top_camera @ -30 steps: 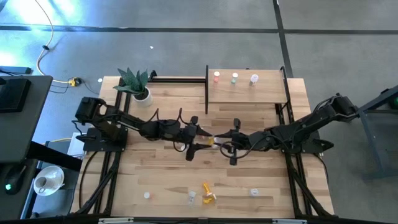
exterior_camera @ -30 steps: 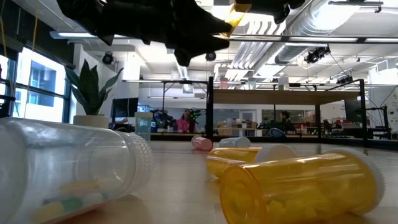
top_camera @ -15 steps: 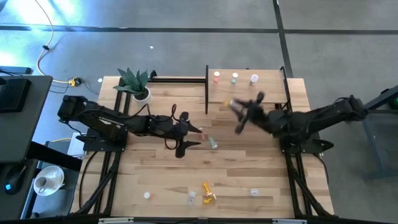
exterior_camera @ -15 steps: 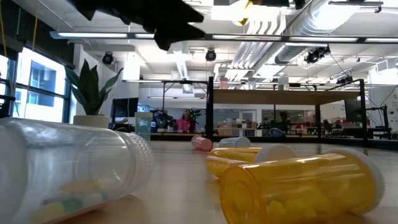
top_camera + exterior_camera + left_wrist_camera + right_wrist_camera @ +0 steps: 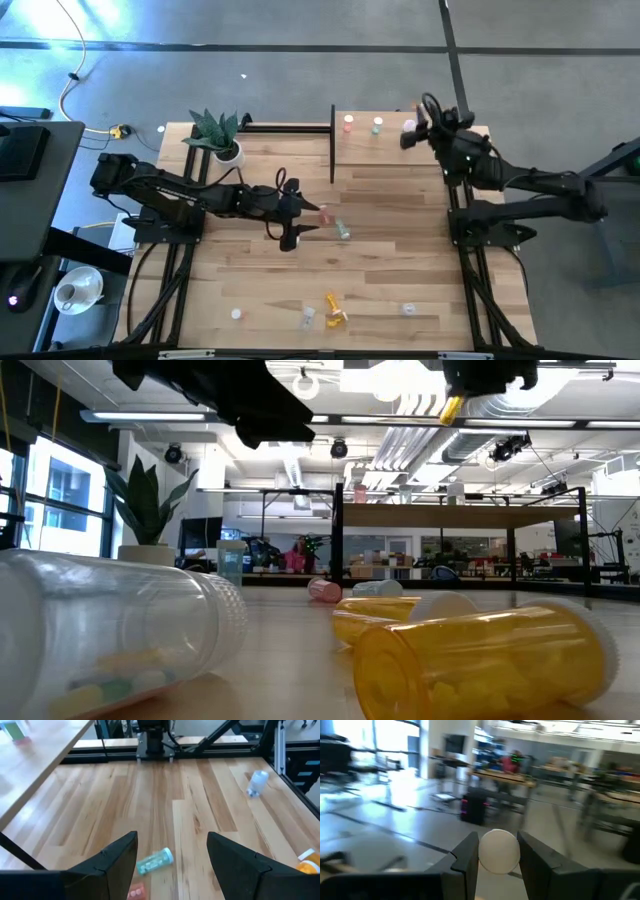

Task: Pick and place medicine bottles onto shelf by color
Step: Put the top orange pill bottle on the shelf

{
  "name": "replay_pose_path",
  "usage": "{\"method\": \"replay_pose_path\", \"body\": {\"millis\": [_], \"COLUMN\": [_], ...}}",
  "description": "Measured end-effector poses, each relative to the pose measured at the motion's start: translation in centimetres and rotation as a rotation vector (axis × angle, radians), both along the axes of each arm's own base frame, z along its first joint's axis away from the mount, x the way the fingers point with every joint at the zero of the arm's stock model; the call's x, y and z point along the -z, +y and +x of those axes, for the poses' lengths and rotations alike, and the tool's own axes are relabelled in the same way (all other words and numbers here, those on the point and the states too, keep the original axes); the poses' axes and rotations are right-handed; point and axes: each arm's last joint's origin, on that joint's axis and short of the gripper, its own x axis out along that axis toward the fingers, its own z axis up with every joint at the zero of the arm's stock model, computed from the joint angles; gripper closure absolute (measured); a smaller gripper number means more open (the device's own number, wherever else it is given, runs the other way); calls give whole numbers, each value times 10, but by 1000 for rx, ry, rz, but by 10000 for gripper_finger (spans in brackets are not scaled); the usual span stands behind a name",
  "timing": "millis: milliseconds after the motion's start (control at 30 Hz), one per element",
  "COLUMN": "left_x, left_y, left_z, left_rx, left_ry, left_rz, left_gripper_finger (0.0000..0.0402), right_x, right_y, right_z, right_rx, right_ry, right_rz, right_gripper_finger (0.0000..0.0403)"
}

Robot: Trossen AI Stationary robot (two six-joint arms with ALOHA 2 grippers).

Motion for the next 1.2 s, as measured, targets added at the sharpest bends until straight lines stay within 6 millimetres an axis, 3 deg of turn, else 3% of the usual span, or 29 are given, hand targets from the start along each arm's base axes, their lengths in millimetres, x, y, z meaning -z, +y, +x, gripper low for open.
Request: {"method": "replay_pose_path", "body": {"millis": [233, 400, 633, 767, 1200], "left_x": [0, 0, 0, 0, 2], "left_y": [0, 0, 0, 0, 0], "left_z": [0, 0, 0, 0, -1], "left_rx": [-4, -4, -4, -4, -5], "left_ry": [-1, -1, 0, -1, 16], "left_rz": [-8, -8, -8, -8, -8], "left_gripper_finger": [172, 172, 172, 172, 172], "right_x": [17, 32, 26, 23, 52], "right_y": [-25, -36, -49, -54, -86], "right_z": [-13, -23, -37, -39, -31], "right_rx": [180, 202, 221, 229, 303], "right_ry": [39, 63, 76, 99, 140], "right_rz": [99, 222, 393, 498, 697], "right_gripper_finger": [302, 302, 302, 302, 302]}}
